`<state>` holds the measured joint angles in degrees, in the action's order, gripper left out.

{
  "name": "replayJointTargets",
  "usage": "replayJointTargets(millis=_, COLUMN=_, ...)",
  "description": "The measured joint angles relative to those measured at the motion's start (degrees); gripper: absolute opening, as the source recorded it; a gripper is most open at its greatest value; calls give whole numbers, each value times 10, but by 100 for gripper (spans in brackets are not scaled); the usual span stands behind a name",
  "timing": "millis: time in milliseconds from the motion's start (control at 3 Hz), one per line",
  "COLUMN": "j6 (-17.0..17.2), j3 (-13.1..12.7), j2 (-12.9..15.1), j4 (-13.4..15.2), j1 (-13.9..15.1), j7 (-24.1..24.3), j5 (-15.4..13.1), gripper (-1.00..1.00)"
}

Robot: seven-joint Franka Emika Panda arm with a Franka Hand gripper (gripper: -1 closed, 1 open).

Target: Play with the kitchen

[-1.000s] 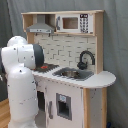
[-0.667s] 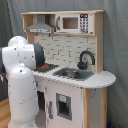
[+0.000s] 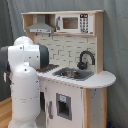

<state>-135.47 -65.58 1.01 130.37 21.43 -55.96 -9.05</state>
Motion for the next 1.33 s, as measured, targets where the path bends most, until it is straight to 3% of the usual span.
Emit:
replayJointTargets(millis=667, j6=-2, j3=-8, j2=52, j4=0, j1=-9, j7=89, j5=-54, gripper=-100)
replayJointTargets(millis=1333, j6=-3, j3=-2, j2=106, j4=-1, j1=-11, j7=174, j5=-136, gripper=-100)
